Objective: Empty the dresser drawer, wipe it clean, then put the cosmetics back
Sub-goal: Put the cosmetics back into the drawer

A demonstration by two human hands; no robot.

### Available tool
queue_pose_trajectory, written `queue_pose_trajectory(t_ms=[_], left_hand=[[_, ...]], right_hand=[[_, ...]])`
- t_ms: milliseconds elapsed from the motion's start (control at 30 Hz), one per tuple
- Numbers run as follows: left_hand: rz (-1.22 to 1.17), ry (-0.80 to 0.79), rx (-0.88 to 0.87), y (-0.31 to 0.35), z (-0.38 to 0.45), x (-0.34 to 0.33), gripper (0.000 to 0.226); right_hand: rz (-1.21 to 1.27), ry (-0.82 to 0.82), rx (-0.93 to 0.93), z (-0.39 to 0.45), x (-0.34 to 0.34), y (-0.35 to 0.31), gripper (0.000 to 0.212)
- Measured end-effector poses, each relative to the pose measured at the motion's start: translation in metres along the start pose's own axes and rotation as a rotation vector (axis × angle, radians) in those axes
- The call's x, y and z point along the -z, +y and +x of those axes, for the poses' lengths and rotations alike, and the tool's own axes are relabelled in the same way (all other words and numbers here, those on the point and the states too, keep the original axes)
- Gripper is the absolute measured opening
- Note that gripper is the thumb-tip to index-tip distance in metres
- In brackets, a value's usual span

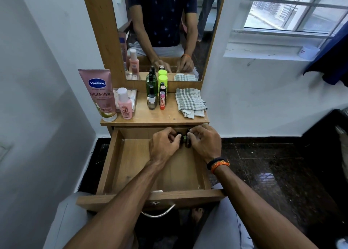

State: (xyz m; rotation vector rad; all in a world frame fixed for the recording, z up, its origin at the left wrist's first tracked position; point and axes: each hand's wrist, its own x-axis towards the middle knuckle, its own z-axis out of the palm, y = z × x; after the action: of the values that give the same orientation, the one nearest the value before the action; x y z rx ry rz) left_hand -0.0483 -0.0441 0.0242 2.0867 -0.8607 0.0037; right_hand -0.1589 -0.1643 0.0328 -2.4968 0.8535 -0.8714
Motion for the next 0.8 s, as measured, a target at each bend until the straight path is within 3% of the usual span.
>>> queue_pose_trajectory(t_ms=[167,333,500,800], left_hand=[[-0.111,0.166,-0.055,0.011,0.014,0.025,0.007],[-0.123,0.290,-0.027,0.017,0.045,0.044,0.025],[-0.087,0.309,-0.003,0.016,0.064,0.048,0.041],[-0.070,0.282,0.021,0.009,0.082,0.052,0.043]], right_hand=[[0.110,0.089,0.019,0.026,0.003,-0.029,0.009],[0.191,0.085,0.051,0.058,-0.003,-0.053,0.016],[0.213,0.047,0.084,0.084,-0.014,-0.073,0.030],[0.162,0.089,0.119,0.105,-0.030,-0.091,0.029]])
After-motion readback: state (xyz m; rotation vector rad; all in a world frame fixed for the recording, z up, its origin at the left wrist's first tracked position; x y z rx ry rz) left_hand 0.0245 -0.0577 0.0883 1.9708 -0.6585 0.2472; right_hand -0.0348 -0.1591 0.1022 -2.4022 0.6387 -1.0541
